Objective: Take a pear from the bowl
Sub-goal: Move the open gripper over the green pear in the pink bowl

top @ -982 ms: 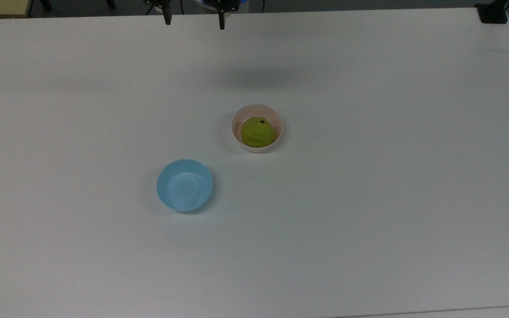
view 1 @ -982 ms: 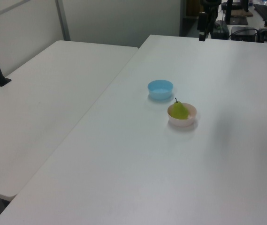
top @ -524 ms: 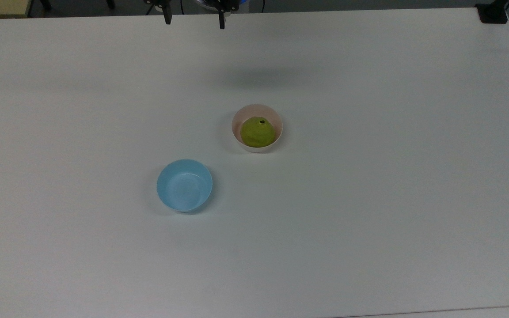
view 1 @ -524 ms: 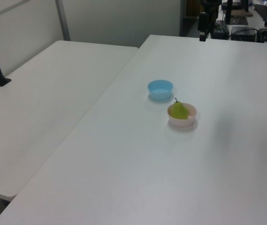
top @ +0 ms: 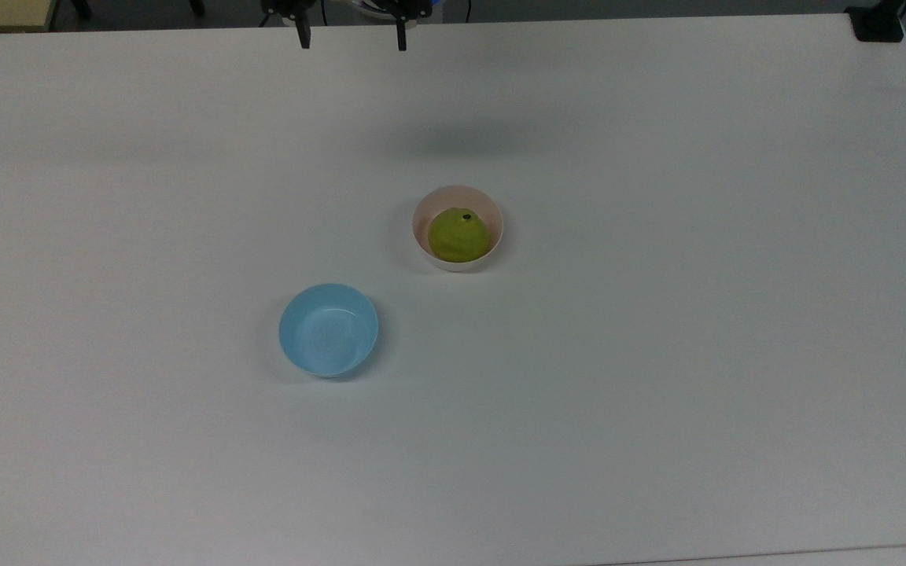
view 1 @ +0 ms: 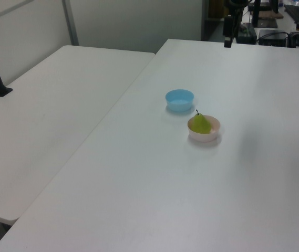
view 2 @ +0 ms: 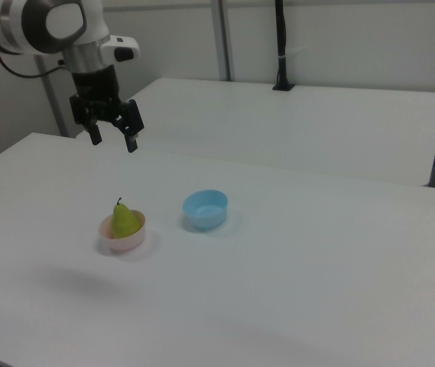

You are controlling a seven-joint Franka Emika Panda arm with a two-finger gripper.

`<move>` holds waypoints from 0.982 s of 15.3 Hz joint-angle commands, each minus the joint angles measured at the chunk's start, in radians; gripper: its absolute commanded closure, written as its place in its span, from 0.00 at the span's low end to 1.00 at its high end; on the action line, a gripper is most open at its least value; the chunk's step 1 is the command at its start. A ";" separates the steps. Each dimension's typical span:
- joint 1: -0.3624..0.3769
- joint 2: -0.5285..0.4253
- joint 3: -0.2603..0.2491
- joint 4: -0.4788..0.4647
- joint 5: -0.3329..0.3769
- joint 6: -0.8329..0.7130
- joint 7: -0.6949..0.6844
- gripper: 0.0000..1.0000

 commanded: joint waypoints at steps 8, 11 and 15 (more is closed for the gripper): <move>0.108 0.091 0.014 -0.081 0.011 0.138 -0.149 0.00; 0.137 0.149 0.012 -0.095 0.007 0.193 -0.150 0.00; 0.163 0.194 0.012 -0.134 -0.027 0.266 -0.141 0.00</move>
